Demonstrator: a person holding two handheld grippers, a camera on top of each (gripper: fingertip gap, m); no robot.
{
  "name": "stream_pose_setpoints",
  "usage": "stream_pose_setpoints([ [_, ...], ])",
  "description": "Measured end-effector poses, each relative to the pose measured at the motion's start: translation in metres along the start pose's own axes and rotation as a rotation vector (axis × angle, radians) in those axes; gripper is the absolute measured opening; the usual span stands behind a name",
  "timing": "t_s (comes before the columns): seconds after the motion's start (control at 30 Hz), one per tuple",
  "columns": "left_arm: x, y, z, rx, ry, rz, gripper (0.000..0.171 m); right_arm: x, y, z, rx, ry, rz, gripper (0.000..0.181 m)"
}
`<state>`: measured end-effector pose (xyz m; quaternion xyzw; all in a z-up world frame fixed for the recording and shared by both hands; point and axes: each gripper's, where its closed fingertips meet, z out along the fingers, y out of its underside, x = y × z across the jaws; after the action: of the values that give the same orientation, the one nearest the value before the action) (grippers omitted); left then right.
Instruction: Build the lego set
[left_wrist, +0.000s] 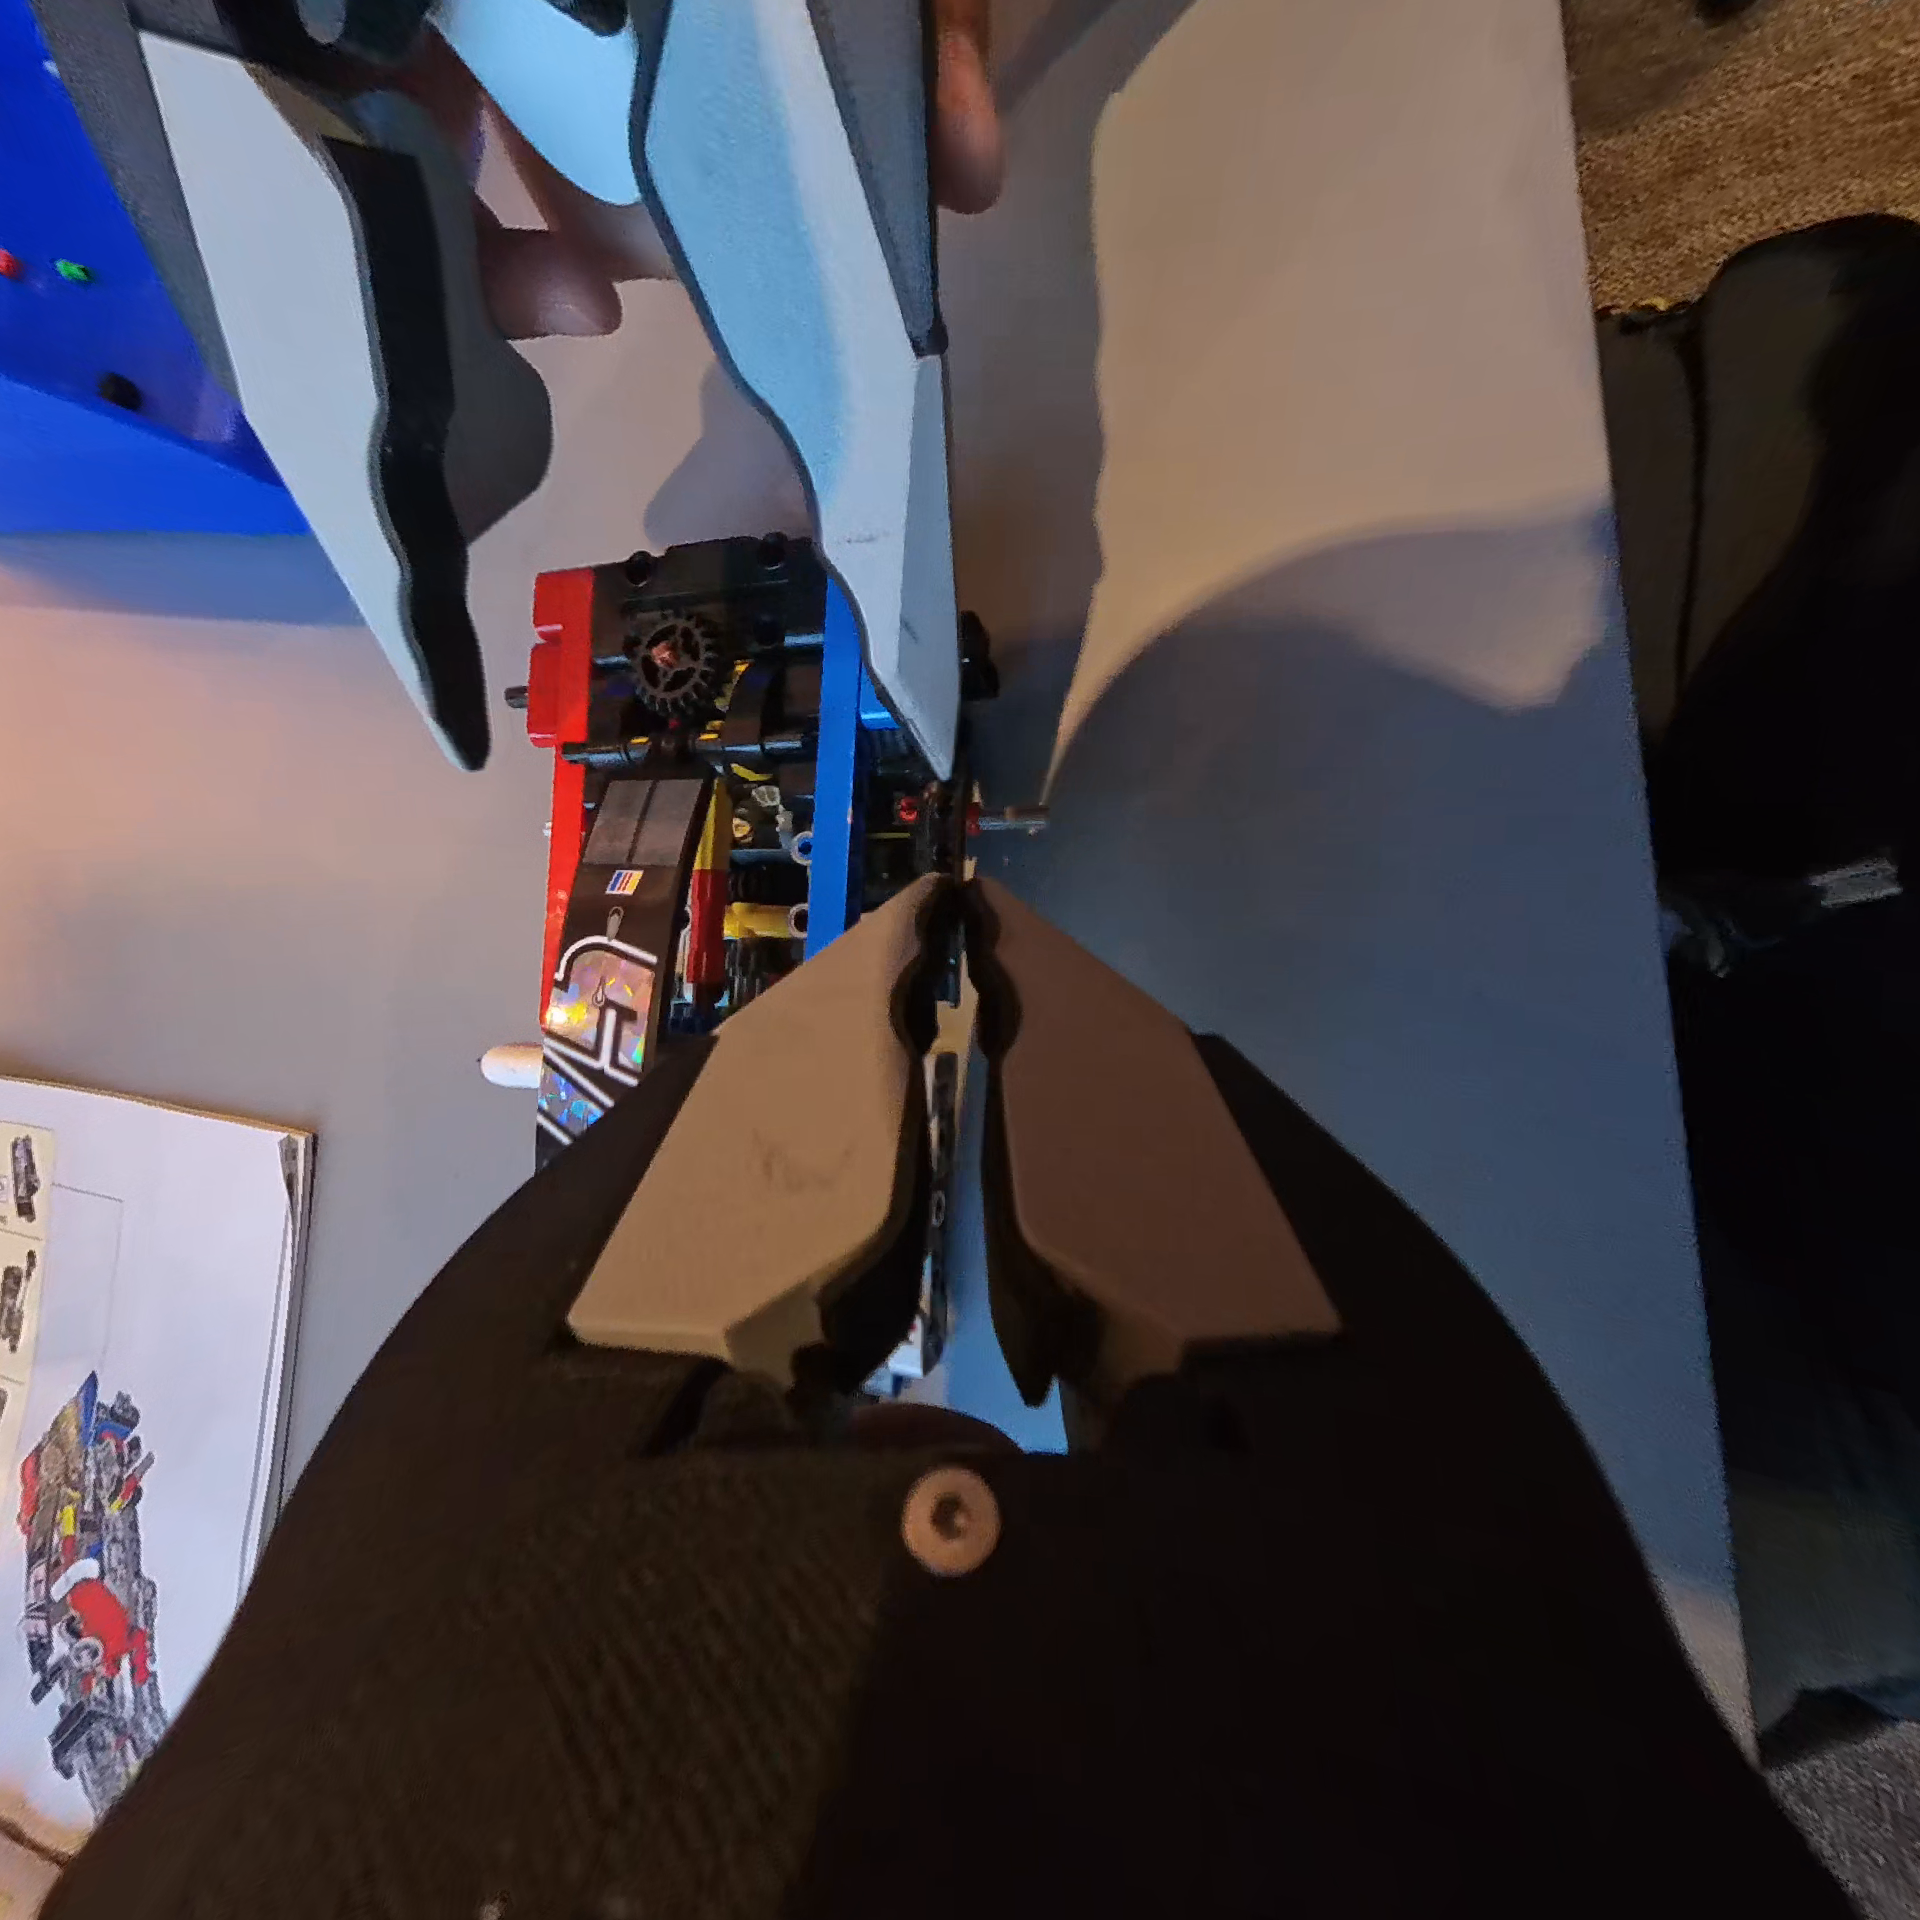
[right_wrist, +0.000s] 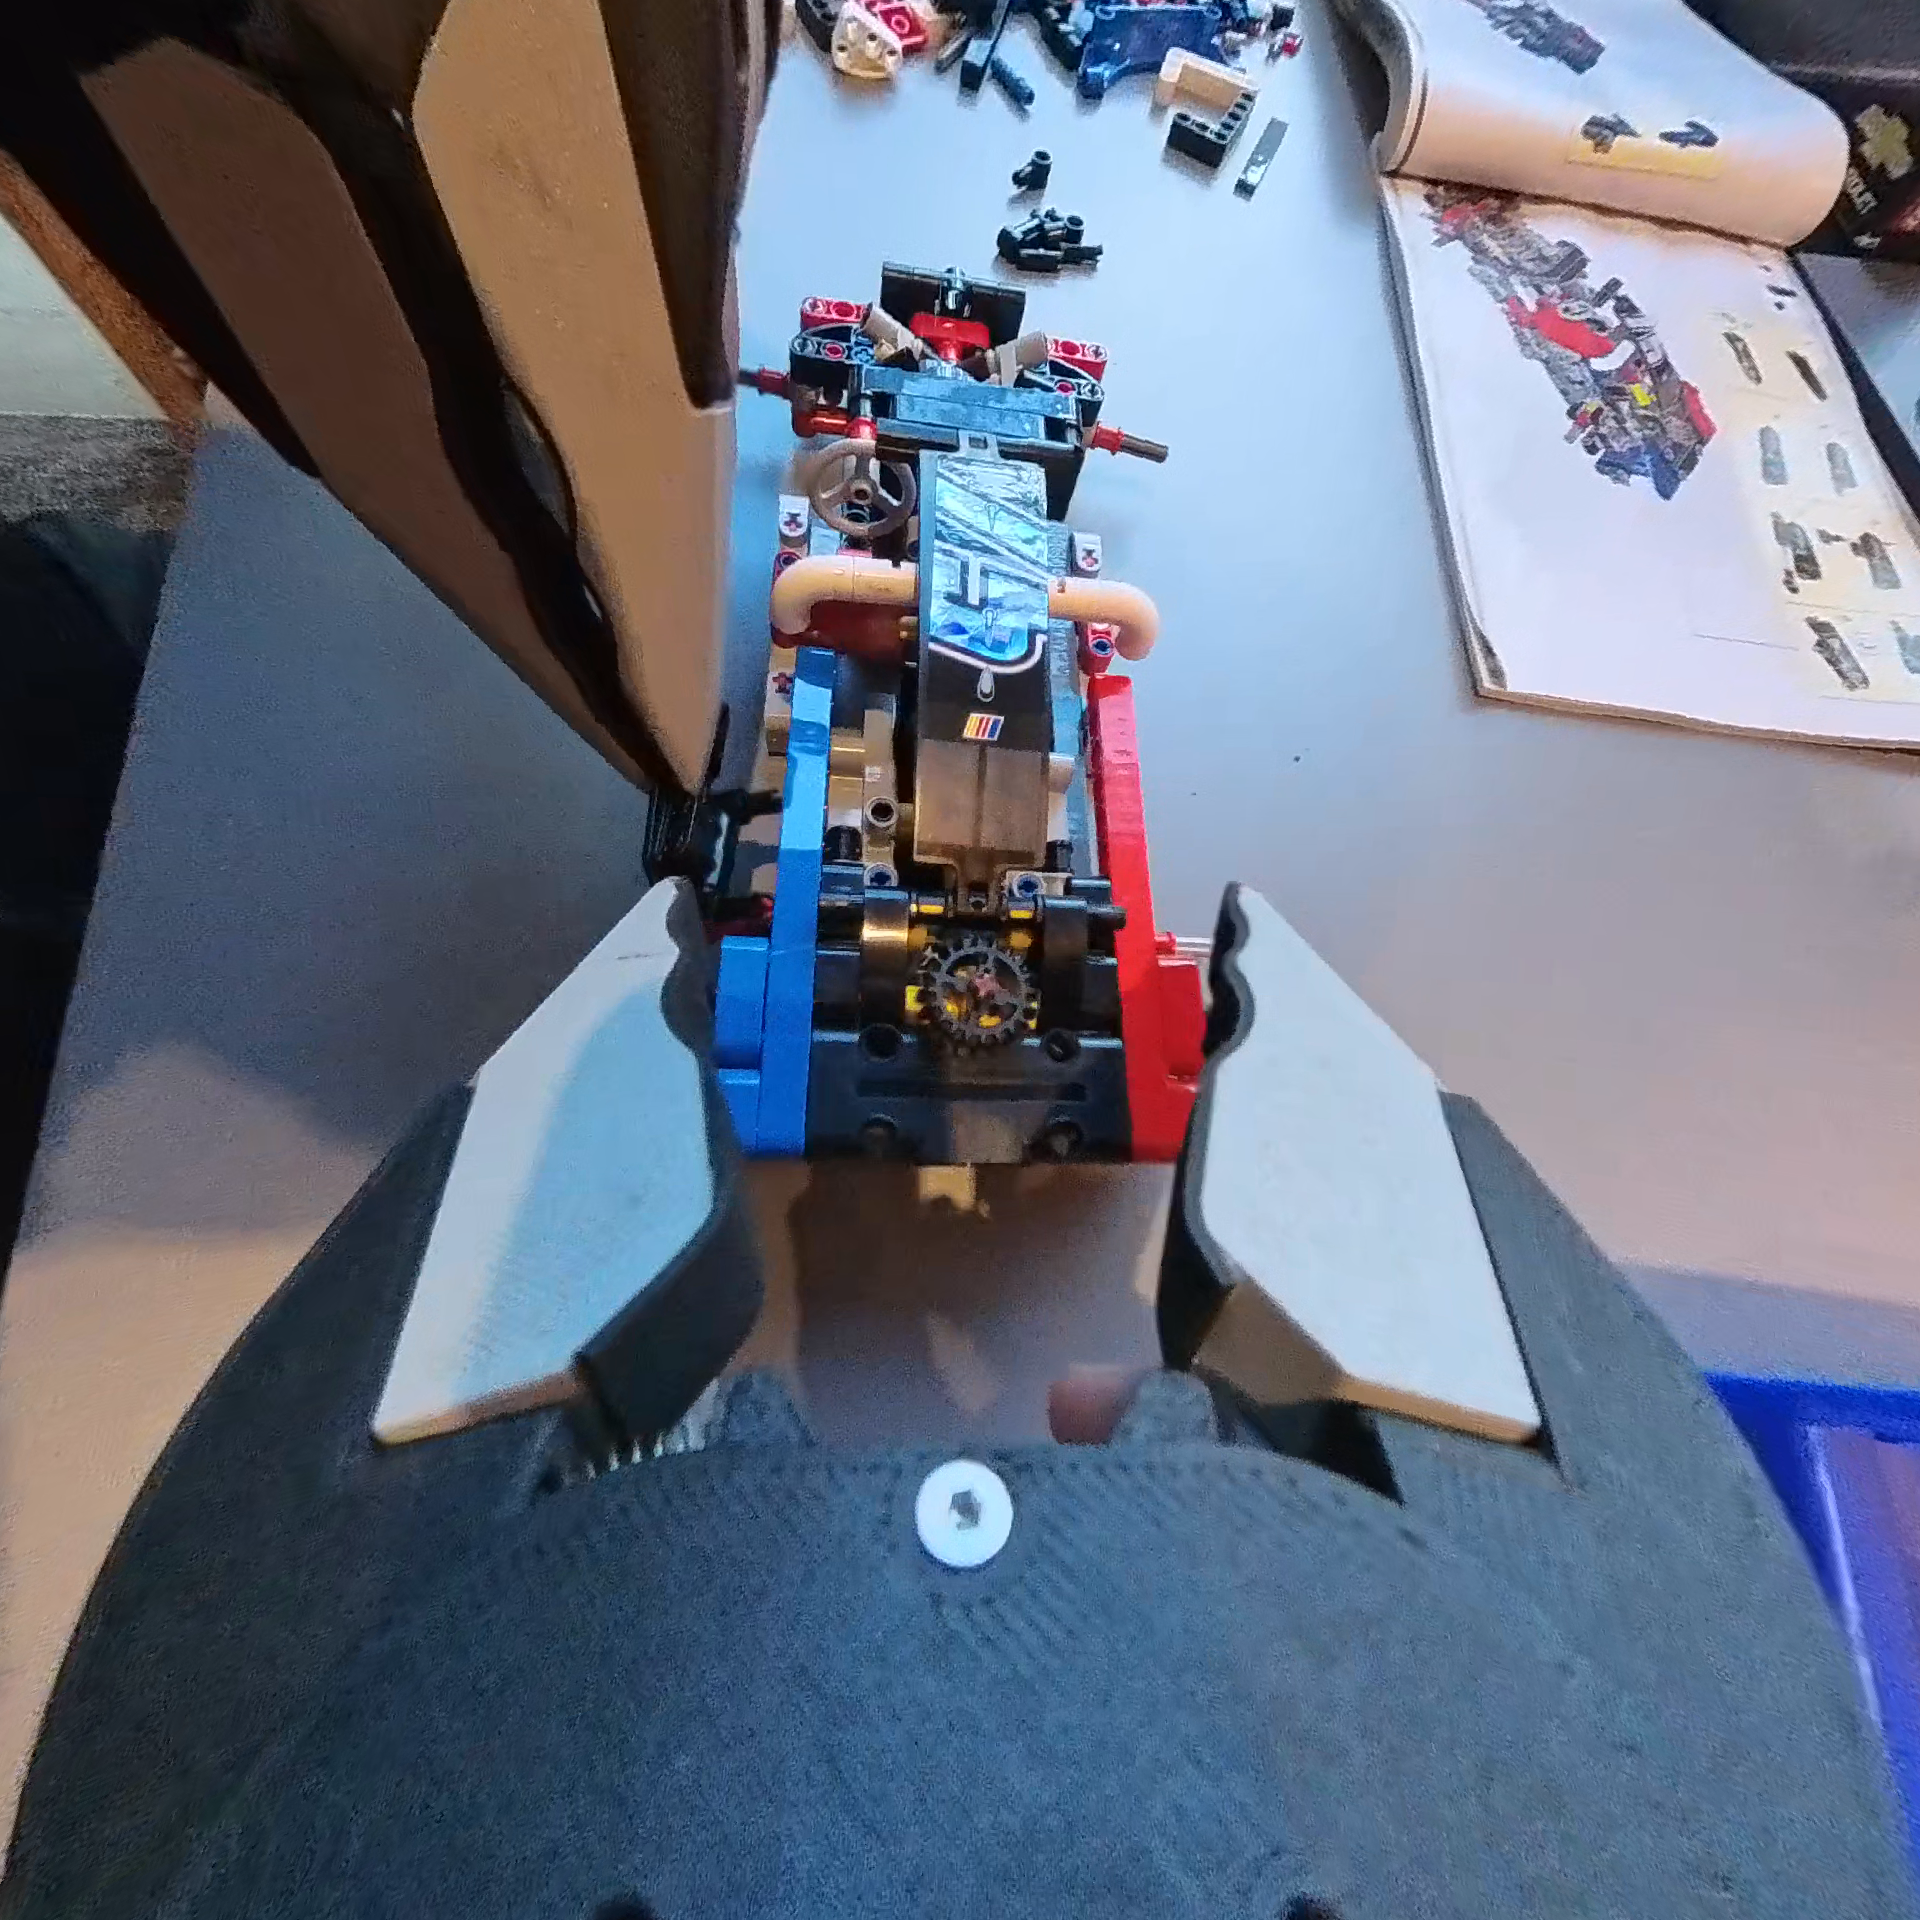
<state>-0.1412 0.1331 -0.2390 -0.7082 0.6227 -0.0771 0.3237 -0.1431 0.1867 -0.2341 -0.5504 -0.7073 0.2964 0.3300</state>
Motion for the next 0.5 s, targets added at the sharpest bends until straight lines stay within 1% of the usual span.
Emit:
stream_pose_setpoints([
  [0.07, -0.001, 0.001, 0.001, -0.008, 0.004, 0.010, 0.000, -0.003, 0.002, -0.002, -0.009, -0.024, -0.013, 0.088],
  [0.1, -0.002, 0.001, 0.000, -0.009, 0.009, 0.013, 0.000, -0.006, 0.001, -0.005, 0.003, -0.049, -0.021, 0.089],
  [0.13, -0.002, 0.001, -0.001, -0.008, 0.023, 0.009, 0.000, -0.011, -0.002, -0.009, 0.024, -0.096, -0.020, 0.094],
  [0.2, -0.002, 0.000, -0.003, -0.004, 0.047, 0.000, 0.000, -0.014, -0.007, -0.016, 0.058, -0.149, 0.011, 0.097],
  [0.27, -0.002, 0.000, -0.003, -0.012, 0.061, -0.004, 0.000, -0.010, -0.005, -0.016, 0.050, -0.142, 0.026, 0.099],
  [0.37, -0.002, -0.003, -0.003, -0.012, 0.090, -0.037, 0.000, -0.016, -0.004, -0.005, 0.019, -0.128, 0.004, 0.100],
  [0.47, -0.003, -0.005, -0.002, -0.013, 0.148, -0.102, 0.000, -0.015, 0.002, 0.007, -0.031, -0.060, -0.046, 0.103],
  [0.5, -0.003, -0.005, -0.002, -0.018, 0.163, -0.119, 0.000, -0.013, 0.003, 0.008, -0.035, -0.039, -0.057, 0.101],
])
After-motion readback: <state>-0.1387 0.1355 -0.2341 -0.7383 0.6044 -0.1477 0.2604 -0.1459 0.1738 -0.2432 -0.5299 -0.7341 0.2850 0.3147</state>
